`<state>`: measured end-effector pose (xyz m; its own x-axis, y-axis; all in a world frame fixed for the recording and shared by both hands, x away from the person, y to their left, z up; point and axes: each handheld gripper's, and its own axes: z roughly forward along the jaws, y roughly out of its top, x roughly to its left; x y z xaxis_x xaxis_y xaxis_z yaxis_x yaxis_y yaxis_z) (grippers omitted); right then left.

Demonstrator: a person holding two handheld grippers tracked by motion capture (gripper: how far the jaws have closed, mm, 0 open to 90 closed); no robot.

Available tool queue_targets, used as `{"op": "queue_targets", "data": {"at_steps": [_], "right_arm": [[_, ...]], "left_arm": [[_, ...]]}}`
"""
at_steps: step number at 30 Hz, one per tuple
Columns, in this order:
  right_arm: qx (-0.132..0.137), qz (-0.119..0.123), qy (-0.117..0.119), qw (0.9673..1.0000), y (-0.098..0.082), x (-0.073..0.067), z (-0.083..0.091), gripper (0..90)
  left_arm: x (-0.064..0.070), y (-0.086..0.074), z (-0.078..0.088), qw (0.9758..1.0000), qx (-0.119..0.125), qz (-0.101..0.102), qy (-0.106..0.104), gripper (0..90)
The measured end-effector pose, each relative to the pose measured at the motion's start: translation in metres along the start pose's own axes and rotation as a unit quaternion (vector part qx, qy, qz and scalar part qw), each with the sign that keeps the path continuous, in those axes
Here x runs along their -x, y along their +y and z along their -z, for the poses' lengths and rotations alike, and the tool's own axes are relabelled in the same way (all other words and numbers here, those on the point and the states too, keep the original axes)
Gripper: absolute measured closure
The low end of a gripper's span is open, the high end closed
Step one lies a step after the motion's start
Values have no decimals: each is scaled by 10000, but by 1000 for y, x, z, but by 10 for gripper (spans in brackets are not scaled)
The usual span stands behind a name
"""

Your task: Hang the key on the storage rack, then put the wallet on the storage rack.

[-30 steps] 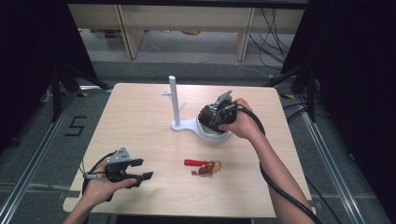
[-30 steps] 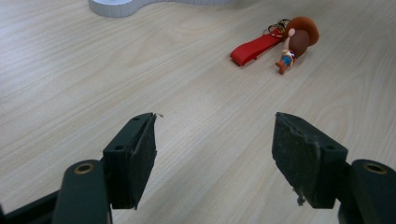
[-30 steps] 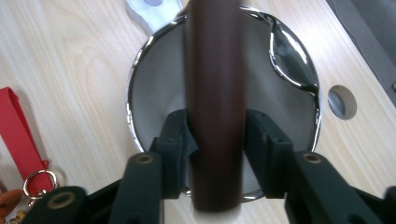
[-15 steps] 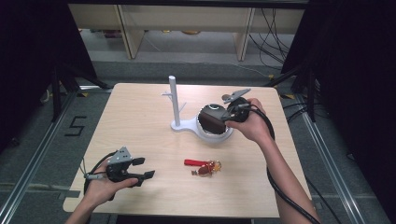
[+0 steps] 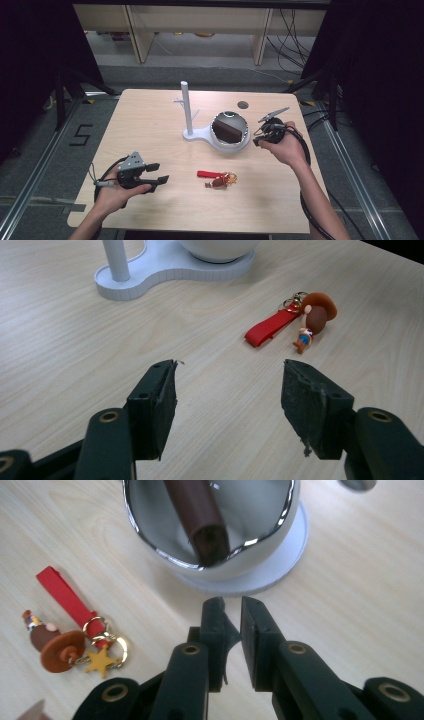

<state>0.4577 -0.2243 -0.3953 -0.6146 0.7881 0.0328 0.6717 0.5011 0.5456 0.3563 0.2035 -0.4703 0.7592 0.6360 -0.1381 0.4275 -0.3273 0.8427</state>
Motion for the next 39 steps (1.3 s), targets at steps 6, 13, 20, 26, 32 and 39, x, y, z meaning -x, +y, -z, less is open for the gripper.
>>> {"op": "queue_targets", "data": {"at_steps": [6, 13, 20, 26, 32, 39], "right_arm": [[-291, -107, 261, 9992, -13, -4, -18, 810], [-705, -137, 657, 9953, -19, -15, -40, 793], [-959, -168, 853, 9916, -24, -37, -60, 773], [-1245, -317, 982, 9868, -26, -53, -74, 762], [-1345, -201, 903, 9866, -24, -56, -82, 758], [-1441, -38, 780, 9865, -20, -63, -87, 756]], "left_arm": [[3, -1, 2, 10000, 2, -19, 80, 383], [3, 3, -2, 10000, -46, -50, 7, 378], [6, 3, 1, 10000, 1, -83, 34, 375], [4, 1, 8, 9999, -97, -76, 79, 371], [1, -4, 7, 10000, -60, -29, 57, 369], [1, -4, 5, 9999, -116, -23, 16, 367]]}}
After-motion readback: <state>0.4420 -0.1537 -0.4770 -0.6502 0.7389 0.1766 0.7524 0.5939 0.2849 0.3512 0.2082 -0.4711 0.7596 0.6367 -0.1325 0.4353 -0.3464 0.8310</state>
